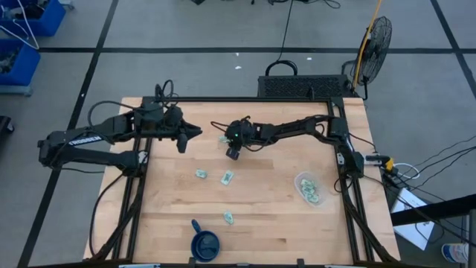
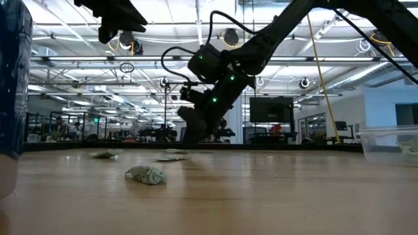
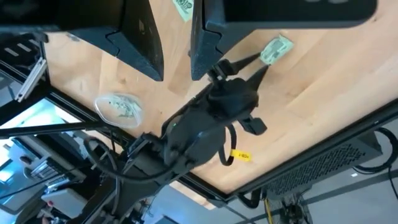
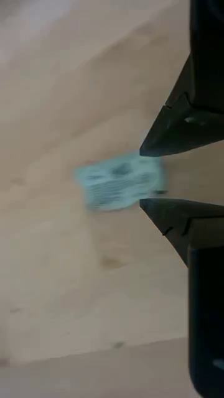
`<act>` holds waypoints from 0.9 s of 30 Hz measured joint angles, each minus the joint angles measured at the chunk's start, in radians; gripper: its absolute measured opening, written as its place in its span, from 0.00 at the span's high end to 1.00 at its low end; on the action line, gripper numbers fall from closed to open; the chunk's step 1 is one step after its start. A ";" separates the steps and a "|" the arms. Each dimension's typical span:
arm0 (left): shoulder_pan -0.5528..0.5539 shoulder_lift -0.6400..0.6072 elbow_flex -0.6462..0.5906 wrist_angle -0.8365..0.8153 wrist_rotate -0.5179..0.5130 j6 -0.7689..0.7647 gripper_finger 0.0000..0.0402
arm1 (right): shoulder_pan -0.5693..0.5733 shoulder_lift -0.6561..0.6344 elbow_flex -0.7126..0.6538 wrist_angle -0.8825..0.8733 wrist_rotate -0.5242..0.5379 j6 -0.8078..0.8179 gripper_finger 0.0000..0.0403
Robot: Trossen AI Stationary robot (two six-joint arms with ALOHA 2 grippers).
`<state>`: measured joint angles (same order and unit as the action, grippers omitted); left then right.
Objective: Pick and place Stevia / Truvia into bins
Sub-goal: Put the green stevia packet into the transparent container
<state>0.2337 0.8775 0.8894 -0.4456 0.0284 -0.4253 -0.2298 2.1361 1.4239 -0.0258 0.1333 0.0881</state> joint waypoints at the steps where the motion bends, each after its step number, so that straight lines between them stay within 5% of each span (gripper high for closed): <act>1: 0.000 0.000 0.000 -0.001 0.000 0.002 0.79 | -0.002 -0.001 0.000 0.020 0.000 -0.003 0.72; 16: 0.001 0.000 0.000 -0.026 0.000 0.009 0.79 | 0.002 0.079 -0.025 0.049 0.004 0.090 0.74; 27: 0.001 0.000 0.000 -0.084 0.000 0.008 0.79 | 0.073 0.078 -0.028 -0.008 -0.002 0.233 0.98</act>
<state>0.2344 0.8772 0.8894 -0.5294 0.0280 -0.4173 -0.1564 2.2139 1.3959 -0.0335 0.1310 0.3211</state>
